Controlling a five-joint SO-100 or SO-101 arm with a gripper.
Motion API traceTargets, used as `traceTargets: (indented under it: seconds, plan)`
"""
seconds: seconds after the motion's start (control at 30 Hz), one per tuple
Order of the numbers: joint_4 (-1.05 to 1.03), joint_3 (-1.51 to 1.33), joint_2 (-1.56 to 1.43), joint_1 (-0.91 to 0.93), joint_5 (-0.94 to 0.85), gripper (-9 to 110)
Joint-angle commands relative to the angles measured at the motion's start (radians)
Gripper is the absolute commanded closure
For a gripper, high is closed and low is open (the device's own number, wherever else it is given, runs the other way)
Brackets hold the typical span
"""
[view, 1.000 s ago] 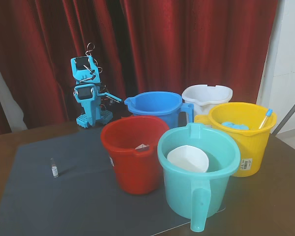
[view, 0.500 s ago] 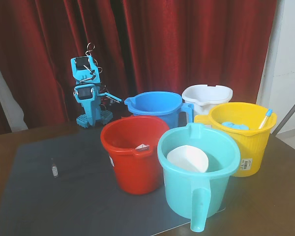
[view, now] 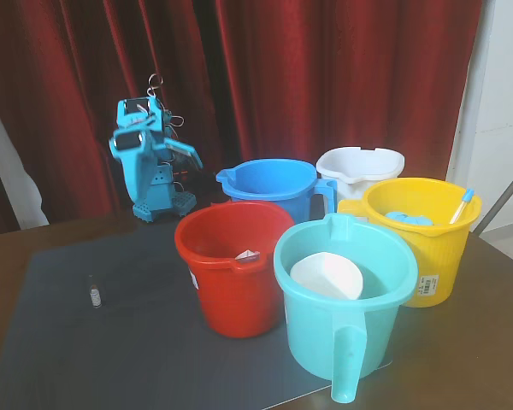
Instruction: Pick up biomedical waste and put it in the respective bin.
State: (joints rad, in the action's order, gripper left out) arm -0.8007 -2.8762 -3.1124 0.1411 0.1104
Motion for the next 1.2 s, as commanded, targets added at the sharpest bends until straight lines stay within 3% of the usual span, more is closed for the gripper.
traceTargets:
  seconds: [0.0,0.2,0.53,0.7,0.87,1.17]
  plan:
    - [0.0,0.129,0.015,0.014,-0.034,102]
    - [-0.275,0.469,0.227,0.08,-0.288,102]
    - [-0.492,0.867,0.815,0.156,-0.308,101]
    - [-0.459,0.928,1.005,0.181,-0.367,101]
    - [-0.282,0.931,1.18,0.227,-0.442,101]
    - [-0.077,0.94,1.417,0.236,-0.433,101]
